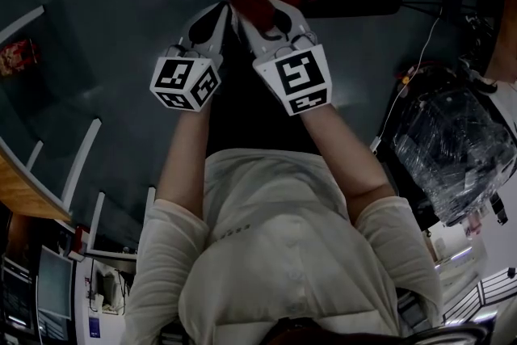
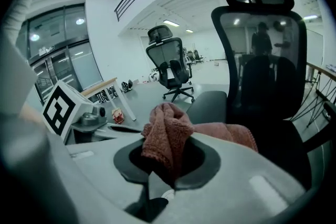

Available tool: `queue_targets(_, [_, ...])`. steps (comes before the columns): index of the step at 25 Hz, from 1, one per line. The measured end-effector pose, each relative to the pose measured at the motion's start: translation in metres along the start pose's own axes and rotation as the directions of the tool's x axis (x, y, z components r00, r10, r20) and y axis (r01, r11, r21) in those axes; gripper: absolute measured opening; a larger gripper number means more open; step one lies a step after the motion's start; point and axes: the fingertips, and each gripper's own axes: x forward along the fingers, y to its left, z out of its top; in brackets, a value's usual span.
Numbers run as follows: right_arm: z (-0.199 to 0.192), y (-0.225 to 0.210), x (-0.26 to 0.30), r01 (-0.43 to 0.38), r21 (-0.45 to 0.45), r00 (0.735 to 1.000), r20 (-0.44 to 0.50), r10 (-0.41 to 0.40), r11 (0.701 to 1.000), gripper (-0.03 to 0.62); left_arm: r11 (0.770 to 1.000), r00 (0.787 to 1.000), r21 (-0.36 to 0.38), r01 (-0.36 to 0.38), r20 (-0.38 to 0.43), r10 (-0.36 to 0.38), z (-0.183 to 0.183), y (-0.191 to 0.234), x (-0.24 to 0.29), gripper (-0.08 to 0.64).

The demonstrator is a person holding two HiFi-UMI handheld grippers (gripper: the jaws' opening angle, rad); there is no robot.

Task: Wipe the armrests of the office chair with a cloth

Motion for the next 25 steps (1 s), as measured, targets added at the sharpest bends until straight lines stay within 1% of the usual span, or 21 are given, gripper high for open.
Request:
queue_targets(4, [-0.021, 0.011, -0.020, -0.023, 0.049, 1.000, -0.007, 0.023, 0.999, 0.048, 1.000, 1.000, 0.004, -0.007, 0.017, 0.007, -0.002, -0.009, -0.002, 0.011])
queue_targets(8, [-0.042, 0.021, -0.040, -0.046, 0.087, 0.998, -0.041, 0.050, 0.995, 0.048, 1.000, 1.000, 0.016, 0.006, 0.030, -0.006, 0.003, -0.019, -0.001, 0.011])
queue_targets(11, [-0.057, 0.013, -0.056, -0.028, 0.116, 0.997, -0.063, 0.035, 0.993, 0.048, 0.999, 0.999, 0.032, 0.022, 0.032, -0.023, 0.009, -0.028, 0.004, 0.011])
queue_targets(12, [-0.058, 0.005, -0.063, -0.006, 0.129, 0.998, -0.059, 0.014, 0.992, 0.048, 0.999, 0.999, 0.038, 0.028, 0.032, -0.029, 0.011, -0.032, 0.007, 0.011])
queue_targets(14, [-0.054, -0.018, -0.077, 0.068, 0.156, 0.997, -0.033, -0.063, 0.985, 0.048, 0.998, 0.999, 0.049, 0.036, 0.026, -0.038, 0.015, -0.036, 0.014, 0.011])
queue_targets(16, [-0.049, -0.046, -0.085, 0.145, 0.170, 0.989, -0.016, -0.145, 0.975, 0.048, 0.998, 1.000, 0.065, 0.026, 0.010, -0.027, 0.018, -0.035, 0.019, 0.012])
queue_targets(18, [-0.043, -0.075, -0.082, 0.188, 0.192, 0.982, -0.009, -0.190, 0.963, 0.048, 0.997, 1.000, 0.080, 0.009, -0.009, -0.009, 0.019, -0.031, 0.024, 0.015])
queue_targets(20, [-0.030, -0.104, -0.071, 0.212, 0.207, 0.976, 0.009, -0.218, 0.955, 0.048, 0.996, 1.000, 0.087, 0.015, -0.021, -0.013, 0.020, -0.031, 0.027, 0.015])
queue_targets(22, [-0.011, -0.128, -0.053, 0.223, 0.197, 0.972, 0.035, -0.234, 0.955, 0.048, 0.996, 0.999, 0.084, 0.032, -0.024, -0.030, 0.020, -0.032, 0.027, 0.017])
queue_targets(25, [0.022, -0.149, -0.017, 0.201, 0.179, 0.973, 0.076, -0.218, 0.963, 0.048, 0.997, 0.999, 0.071, 0.043, -0.023, -0.042, 0.021, -0.030, 0.025, 0.017])
